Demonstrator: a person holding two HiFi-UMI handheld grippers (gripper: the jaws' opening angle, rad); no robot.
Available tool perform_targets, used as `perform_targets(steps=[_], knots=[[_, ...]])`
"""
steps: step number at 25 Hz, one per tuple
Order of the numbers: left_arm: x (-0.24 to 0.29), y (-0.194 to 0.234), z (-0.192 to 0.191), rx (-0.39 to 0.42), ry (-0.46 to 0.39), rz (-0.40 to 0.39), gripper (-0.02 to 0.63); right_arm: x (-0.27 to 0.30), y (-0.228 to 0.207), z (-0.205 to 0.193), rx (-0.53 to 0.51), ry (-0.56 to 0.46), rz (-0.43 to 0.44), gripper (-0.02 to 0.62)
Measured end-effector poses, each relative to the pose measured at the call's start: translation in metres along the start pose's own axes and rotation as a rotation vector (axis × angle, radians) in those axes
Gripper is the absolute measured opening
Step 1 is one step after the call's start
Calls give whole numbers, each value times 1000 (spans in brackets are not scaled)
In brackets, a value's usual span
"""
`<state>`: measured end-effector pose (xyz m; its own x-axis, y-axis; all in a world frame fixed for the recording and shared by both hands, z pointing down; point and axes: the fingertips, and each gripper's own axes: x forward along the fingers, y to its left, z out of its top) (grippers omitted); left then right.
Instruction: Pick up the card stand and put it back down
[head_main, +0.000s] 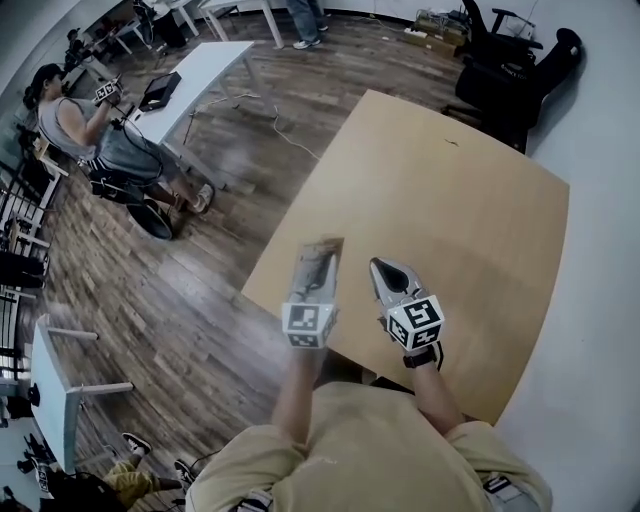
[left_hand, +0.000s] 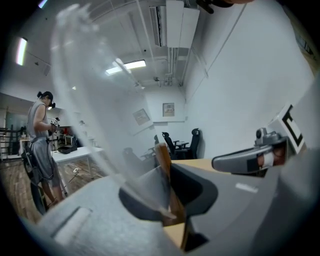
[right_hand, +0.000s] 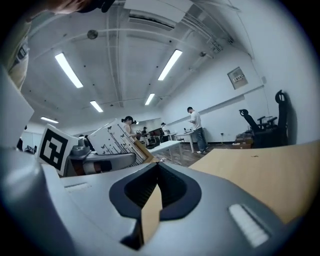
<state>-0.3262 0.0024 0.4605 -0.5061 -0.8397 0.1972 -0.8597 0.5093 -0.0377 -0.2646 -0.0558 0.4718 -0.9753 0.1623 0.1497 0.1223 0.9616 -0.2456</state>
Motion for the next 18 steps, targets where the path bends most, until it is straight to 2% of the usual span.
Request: perform_targets(steps=[8,18], knots=[[56,50,-22,13,58,-70,48,57,-44,-21,82,73,-94,5],[125,128,-70,53,160,-180,48,112,-65,-59,127,172,-179,5]])
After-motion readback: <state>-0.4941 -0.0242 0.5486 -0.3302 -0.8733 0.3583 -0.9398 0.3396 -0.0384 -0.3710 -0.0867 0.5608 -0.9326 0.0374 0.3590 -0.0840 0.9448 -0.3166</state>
